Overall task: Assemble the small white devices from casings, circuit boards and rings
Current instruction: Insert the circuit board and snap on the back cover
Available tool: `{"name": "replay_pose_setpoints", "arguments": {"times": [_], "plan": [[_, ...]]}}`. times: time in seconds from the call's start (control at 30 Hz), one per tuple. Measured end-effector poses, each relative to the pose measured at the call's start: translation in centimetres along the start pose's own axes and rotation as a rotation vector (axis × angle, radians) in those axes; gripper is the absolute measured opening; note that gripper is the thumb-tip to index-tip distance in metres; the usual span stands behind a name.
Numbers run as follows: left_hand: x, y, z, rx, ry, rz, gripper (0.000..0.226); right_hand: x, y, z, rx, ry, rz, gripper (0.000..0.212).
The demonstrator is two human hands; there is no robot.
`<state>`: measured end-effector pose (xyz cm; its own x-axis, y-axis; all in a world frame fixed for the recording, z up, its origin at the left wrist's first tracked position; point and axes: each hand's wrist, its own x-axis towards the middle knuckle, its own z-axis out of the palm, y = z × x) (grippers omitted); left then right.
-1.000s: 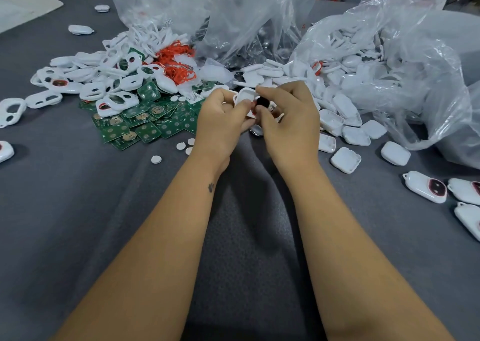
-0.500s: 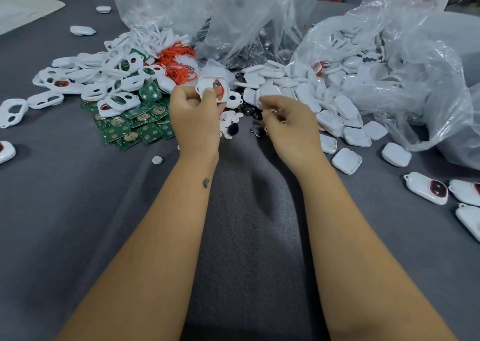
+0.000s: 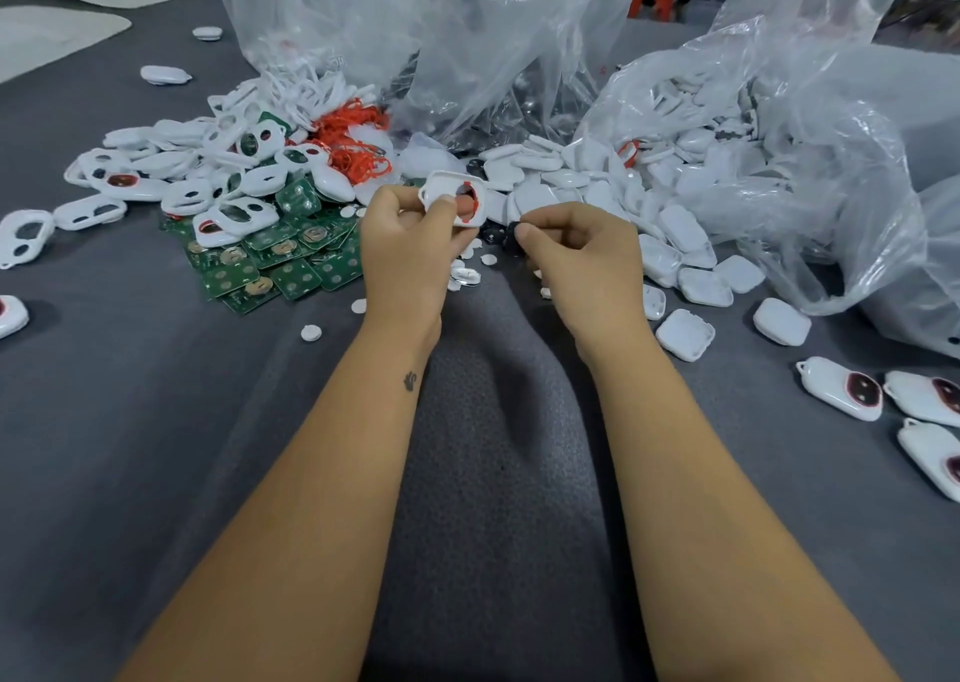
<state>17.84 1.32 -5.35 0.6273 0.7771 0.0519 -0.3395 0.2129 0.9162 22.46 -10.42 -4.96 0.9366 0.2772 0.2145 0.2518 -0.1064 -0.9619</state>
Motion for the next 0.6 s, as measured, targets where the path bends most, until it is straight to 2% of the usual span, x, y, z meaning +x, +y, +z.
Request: {"name": "replay_pose_setpoints", "arguments": {"times": [0.13,0.27,0.5,0.6], "plan": [[-0.43,0.11,0.25,-0.017,-0.091,-0.059,0.012,0.07,-0.19,-0.08,0.306,-0.023,0.104,0.014],[-0.62,0.27,0.37,-0.022,-0.132,-0.112,0.013,0.20,-0.35,-0.14,0.455,-0.039,0.158,0.014],[-0.83,0.38,0.45,-0.034,-0.197,-0.154,0.006,-0.07,-0.83,-0.48,0.519,-0.025,0.128,0.016],[-0.88,0.49,0.51,-0.035,-0.197,-0.155,0.011,-0.20,-0.98,-0.49,0.522,-0.038,0.106,0.018]]}}
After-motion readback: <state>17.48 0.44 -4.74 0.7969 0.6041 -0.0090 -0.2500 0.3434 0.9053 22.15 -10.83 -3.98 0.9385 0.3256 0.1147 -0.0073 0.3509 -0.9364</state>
